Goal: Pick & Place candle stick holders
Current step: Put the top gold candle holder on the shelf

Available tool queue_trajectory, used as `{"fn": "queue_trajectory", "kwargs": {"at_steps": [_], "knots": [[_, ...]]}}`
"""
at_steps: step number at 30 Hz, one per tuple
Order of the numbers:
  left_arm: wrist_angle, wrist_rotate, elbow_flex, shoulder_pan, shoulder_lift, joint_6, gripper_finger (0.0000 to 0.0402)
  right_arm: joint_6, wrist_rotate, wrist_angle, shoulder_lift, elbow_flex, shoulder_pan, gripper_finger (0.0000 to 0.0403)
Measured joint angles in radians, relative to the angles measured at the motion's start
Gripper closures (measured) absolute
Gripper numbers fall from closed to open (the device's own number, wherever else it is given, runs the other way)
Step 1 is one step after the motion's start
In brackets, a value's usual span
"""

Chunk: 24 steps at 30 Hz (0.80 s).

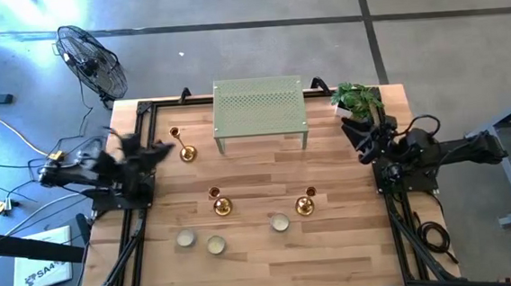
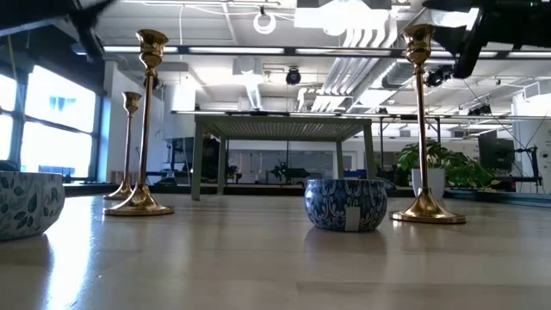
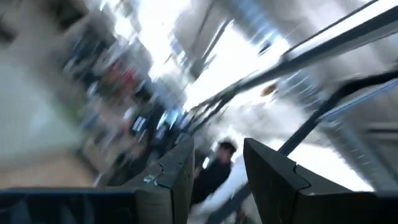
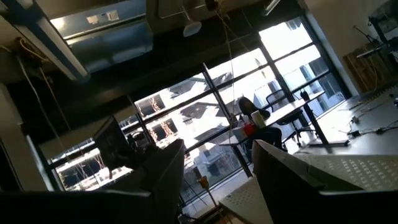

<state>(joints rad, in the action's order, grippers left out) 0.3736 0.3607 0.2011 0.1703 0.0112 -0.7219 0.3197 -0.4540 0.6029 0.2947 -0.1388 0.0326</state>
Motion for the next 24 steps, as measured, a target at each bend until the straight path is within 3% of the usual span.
{"fn": "queue_trajectory", "kwargs": {"at_steps": [6, 10, 17, 24], "knots": [[-0.070, 0.168, 0.206, 0.000, 0.021, 0.319, 0.0266, -0.111, 0.014, -0.076, 0.000, -0.079, 0.000, 0.0218], [-0.091, 0.207, 0.282, 0.000, 0.026, 0.522, 0.0266, -0.114, 0.014, -0.158, 0.000, -0.116, 0.000, 0.0218], [-0.087, 0.211, 0.329, 0.000, 0.026, 0.667, 0.0266, -0.095, -0.009, -0.211, 0.000, -0.131, 0.000, 0.0218], [-0.132, 0.258, 0.329, 0.000, 0.026, 0.668, 0.0266, -0.094, -0.042, -0.216, 0.000, -0.131, 0.000, 0.0218]]}}
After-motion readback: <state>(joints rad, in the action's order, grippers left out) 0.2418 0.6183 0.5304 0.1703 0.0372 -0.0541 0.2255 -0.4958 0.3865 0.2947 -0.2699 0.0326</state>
